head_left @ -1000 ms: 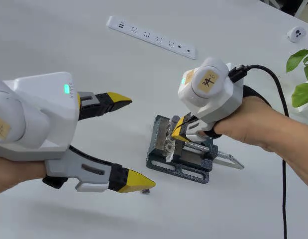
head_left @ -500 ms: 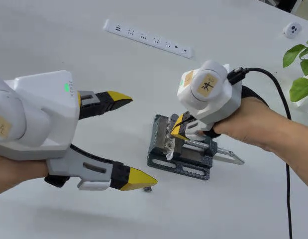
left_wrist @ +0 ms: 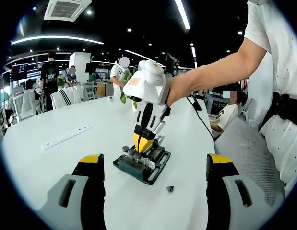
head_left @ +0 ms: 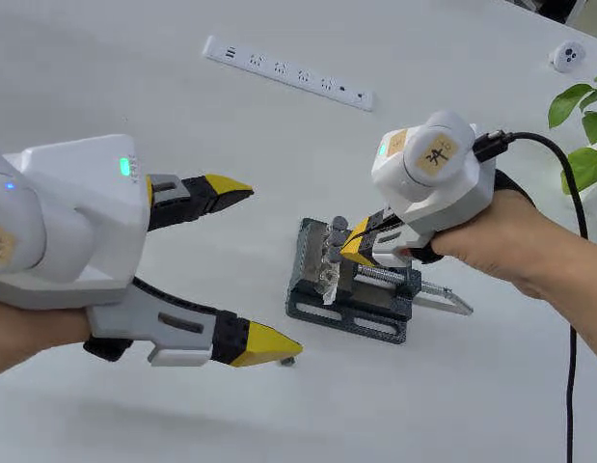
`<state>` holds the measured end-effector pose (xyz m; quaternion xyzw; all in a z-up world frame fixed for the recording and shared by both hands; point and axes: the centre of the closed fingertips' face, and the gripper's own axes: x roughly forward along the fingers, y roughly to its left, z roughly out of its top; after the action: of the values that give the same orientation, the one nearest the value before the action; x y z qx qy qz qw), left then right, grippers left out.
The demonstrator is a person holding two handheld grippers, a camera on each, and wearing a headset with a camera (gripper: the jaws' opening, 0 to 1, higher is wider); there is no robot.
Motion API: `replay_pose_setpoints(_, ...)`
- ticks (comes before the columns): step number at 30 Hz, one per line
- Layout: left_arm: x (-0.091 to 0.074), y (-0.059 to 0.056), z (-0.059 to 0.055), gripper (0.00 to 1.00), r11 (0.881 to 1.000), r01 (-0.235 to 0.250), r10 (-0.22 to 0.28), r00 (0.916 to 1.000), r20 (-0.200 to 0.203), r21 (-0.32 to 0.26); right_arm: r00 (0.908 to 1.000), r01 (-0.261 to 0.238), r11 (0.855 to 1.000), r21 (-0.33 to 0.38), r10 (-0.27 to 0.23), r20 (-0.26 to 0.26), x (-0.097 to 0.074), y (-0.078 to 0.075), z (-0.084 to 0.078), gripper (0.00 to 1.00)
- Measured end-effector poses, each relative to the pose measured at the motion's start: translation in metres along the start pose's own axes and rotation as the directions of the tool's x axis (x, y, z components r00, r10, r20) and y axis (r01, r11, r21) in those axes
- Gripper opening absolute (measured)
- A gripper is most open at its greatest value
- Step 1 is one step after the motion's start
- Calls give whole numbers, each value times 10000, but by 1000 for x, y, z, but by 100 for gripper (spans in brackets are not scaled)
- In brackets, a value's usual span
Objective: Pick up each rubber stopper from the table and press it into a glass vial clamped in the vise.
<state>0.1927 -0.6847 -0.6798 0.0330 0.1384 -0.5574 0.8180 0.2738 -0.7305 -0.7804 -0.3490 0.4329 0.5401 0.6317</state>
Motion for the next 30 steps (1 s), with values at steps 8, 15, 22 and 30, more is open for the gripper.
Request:
replay_pose_setpoints(8,0,1,0,86,10000,-4,4,10000,0,-43,9994,-67,9994,-326,57,-335,5,2,-2,0)
replay_pose_setpoints(15,1,0,1,86,10000,4,-4,10000,8,-73,9985,49,9977,-676,-85,-536,6,3,-3,0)
replay_pose_setpoints(22,3,0,3,86,10000,47,-47,10000,2,-27,9968,125,9920,-1252,-223,-772,5,5,-4,0)
replay_pose_setpoints(30,2,-2,6,86,9999,99,-98,9999,-67,107,9994,293,9954,-908,-306,-137,4,4,-3,0)
